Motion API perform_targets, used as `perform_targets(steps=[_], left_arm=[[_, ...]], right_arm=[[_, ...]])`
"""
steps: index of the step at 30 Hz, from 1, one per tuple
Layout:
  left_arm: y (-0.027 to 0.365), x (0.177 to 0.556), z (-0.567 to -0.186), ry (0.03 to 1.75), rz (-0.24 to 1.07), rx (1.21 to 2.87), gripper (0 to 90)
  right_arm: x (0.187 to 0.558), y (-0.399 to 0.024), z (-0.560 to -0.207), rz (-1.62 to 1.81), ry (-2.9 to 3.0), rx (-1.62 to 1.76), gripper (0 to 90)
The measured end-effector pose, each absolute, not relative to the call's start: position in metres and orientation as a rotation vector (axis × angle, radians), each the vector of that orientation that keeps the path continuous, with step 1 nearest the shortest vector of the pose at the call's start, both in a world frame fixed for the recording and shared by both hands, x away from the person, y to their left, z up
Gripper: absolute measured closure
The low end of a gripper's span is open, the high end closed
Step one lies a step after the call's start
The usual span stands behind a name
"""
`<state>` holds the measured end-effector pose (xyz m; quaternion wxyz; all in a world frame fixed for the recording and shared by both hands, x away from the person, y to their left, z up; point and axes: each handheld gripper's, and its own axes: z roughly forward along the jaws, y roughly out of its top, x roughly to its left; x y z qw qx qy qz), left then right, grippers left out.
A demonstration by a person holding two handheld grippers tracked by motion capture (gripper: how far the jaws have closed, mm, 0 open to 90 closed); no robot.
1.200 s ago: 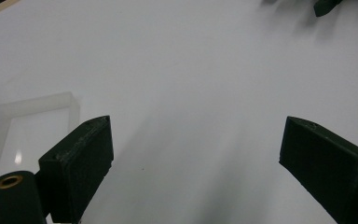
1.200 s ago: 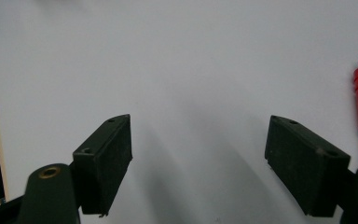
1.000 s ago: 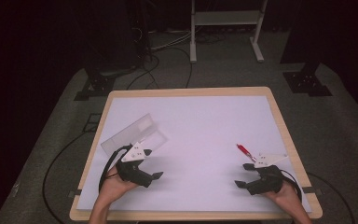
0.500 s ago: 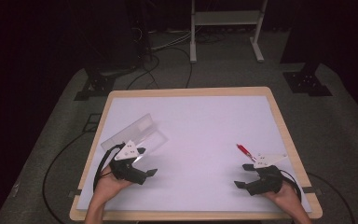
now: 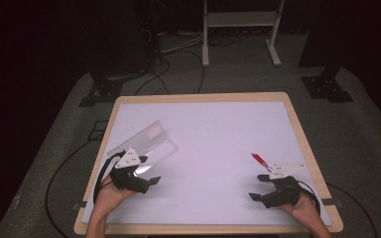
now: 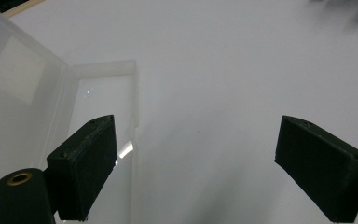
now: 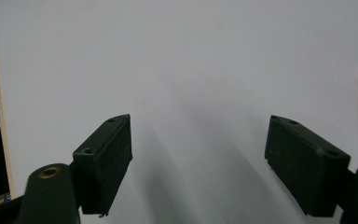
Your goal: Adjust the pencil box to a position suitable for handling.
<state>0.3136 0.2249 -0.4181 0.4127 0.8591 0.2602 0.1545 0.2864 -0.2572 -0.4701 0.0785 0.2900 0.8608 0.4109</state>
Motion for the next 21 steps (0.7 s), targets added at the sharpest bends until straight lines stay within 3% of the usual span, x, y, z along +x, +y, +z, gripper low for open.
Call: perform_targets(steps=[21], left_arm=[[0.243, 0.334, -0.435, 0.804, 0.424, 2.177, 30.1]], right_arm=[[0.286, -0.254, -0.471, 1.226, 2.583, 0.858, 22.0]])
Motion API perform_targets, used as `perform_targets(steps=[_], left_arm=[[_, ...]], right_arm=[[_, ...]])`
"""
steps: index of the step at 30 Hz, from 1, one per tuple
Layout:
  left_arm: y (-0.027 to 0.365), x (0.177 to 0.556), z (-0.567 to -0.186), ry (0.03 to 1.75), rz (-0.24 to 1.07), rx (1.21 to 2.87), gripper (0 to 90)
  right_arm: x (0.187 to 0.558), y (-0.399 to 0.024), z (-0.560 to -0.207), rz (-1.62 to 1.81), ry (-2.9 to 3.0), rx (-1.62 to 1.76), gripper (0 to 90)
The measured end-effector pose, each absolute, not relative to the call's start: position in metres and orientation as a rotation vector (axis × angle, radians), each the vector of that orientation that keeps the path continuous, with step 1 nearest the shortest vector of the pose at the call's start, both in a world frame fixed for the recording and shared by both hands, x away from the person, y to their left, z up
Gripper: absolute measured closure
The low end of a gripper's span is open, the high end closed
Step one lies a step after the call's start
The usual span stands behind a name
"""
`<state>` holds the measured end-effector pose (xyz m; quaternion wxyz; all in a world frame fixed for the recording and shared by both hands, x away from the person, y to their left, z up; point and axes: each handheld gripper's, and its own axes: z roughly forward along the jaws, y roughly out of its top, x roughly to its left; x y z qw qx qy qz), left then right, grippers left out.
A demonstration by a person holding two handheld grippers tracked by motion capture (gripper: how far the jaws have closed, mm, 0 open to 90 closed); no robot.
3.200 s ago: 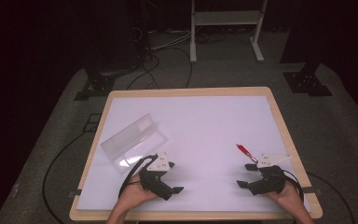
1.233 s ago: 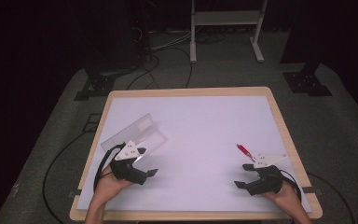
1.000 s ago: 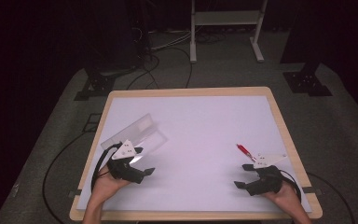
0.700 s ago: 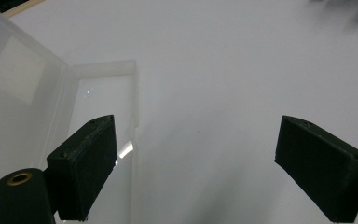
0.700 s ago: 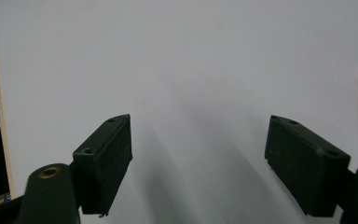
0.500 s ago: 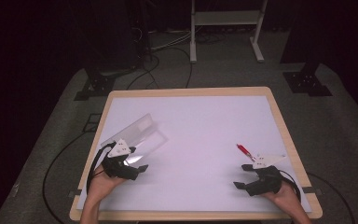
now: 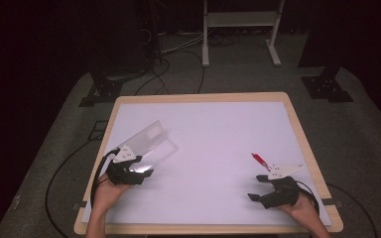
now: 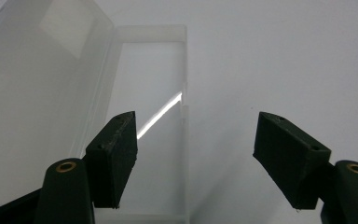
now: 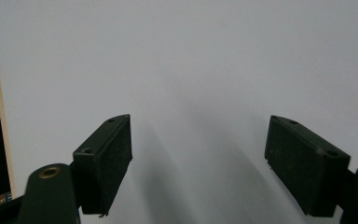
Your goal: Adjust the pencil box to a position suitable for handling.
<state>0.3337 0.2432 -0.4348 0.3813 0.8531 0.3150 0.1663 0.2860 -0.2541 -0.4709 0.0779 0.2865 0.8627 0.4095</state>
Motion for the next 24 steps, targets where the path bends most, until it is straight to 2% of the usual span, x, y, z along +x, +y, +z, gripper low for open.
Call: perform_targets(steps=[8, 24], left_arm=[[0.242, 0.338, -0.44, 0.801, 0.416, 2.209, 39.8], [0.237, 0.343, -0.451, 0.803, 0.391, 2.283, 51.1]], right_arm=[[0.286, -0.254, -0.471, 1.225, 2.587, 0.852, 22.0], [0.286, -0.254, -0.471, 1.229, 2.586, 0.857, 22.0]])
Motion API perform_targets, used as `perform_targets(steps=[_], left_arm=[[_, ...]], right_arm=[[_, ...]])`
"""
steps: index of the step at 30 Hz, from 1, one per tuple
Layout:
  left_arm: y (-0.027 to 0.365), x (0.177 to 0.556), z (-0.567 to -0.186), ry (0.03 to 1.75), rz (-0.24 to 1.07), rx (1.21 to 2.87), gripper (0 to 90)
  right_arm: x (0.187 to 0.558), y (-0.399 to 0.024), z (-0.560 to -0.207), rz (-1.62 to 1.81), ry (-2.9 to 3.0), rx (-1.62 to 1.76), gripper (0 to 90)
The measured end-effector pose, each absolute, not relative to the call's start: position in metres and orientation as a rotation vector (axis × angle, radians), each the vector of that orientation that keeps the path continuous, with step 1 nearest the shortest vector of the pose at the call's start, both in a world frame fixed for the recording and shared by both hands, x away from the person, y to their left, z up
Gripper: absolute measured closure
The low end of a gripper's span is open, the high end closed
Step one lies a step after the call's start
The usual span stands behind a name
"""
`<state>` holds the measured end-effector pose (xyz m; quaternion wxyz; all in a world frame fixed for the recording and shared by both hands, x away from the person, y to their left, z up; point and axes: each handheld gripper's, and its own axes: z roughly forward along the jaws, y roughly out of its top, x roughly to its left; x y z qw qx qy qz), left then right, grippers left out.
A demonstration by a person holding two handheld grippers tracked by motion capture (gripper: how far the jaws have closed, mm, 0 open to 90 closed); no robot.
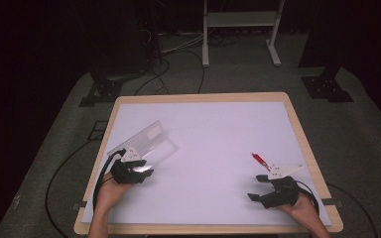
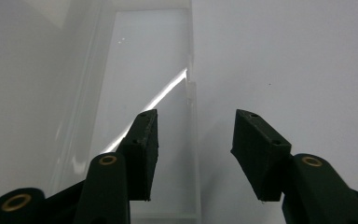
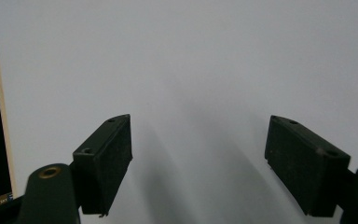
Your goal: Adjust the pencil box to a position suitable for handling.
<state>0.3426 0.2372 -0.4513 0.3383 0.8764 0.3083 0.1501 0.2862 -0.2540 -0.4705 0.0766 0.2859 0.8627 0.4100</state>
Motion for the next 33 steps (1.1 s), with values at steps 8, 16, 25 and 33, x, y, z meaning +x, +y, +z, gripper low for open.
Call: perform_targets(steps=[8, 16, 25, 33], left_arm=[[0.2386, 0.3425, -0.4535, 0.805, 0.391, 2.298, 57.7], [0.2387, 0.3424, -0.4569, 0.799, 0.39, 2.316, 66.4], [0.2394, 0.3425, -0.459, 0.801, 0.384, 2.333, 77.3], [0.2384, 0.3416, -0.4586, 0.781, 0.397, 2.349, 86.1]], right_arm=[[0.2862, -0.2541, -0.4704, 1.229, 2.585, 0.857, 22.1], [0.2863, -0.2545, -0.4703, 1.23, 2.585, 0.857, 22.0], [0.286, -0.2543, -0.4703, 1.229, 2.585, 0.855, 22.0], [0.286, -0.2543, -0.4705, 1.228, 2.587, 0.855, 22.0]])
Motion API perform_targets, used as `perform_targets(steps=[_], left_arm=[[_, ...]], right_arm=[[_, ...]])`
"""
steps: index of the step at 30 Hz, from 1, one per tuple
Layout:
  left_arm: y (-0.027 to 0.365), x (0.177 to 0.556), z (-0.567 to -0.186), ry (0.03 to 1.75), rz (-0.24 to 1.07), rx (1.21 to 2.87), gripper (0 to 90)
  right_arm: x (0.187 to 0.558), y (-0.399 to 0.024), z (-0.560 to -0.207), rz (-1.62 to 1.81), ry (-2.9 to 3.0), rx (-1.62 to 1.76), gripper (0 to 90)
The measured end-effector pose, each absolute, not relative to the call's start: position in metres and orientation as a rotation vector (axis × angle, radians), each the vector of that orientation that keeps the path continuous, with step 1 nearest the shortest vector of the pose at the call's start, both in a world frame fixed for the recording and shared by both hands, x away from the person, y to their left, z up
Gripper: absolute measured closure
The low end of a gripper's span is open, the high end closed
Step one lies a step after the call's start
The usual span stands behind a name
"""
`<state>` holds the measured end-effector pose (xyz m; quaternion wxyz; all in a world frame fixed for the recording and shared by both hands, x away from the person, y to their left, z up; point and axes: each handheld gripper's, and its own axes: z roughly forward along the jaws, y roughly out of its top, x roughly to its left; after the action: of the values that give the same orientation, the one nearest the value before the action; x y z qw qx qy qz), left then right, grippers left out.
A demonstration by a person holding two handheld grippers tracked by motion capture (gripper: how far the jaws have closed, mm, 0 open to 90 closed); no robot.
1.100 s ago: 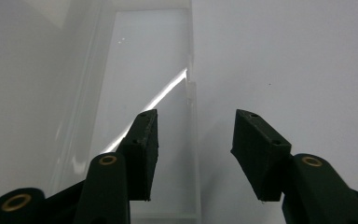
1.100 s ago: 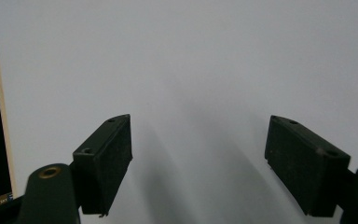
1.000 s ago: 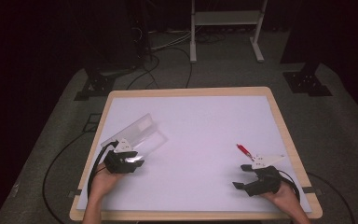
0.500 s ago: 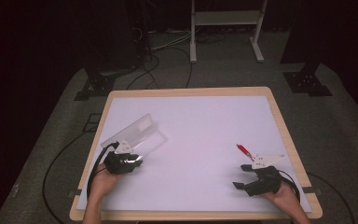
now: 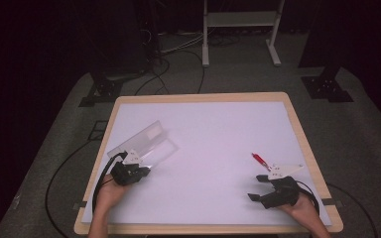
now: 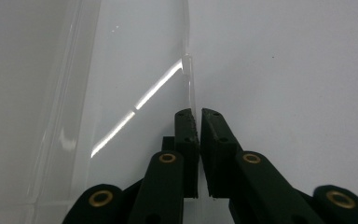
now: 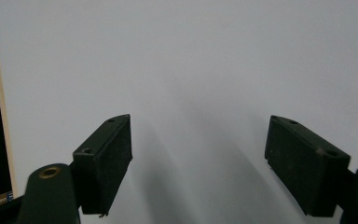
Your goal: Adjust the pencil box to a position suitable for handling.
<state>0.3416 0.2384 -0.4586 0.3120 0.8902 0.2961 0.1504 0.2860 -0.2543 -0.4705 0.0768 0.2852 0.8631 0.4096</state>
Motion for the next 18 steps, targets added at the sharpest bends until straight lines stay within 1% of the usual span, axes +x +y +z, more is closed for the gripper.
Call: perform_targets(steps=[2, 10, 15, 18], left_arm=[[0.2387, 0.3415, -0.4583, 0.779, 0.404, 2.352, 87.9], [0.2381, 0.3408, -0.4578, 0.768, 0.416, 2.356, 88.9], [0.2369, 0.3382, -0.4532, 0.745, 0.463, 2.341, 89.4], [0.2359, 0.337, -0.4508, 0.738, 0.465, 2.332, 89.4]], right_arm=[[0.286, -0.2543, -0.4705, 1.227, 2.587, 0.854, 22.0], [0.2859, -0.2538, -0.4708, 1.225, 2.592, 0.849, 22.0], [0.286, -0.2541, -0.4706, 1.228, 2.589, 0.852, 22.0], [0.2859, -0.2548, -0.4703, 1.23, 2.589, 0.851, 22.0]])
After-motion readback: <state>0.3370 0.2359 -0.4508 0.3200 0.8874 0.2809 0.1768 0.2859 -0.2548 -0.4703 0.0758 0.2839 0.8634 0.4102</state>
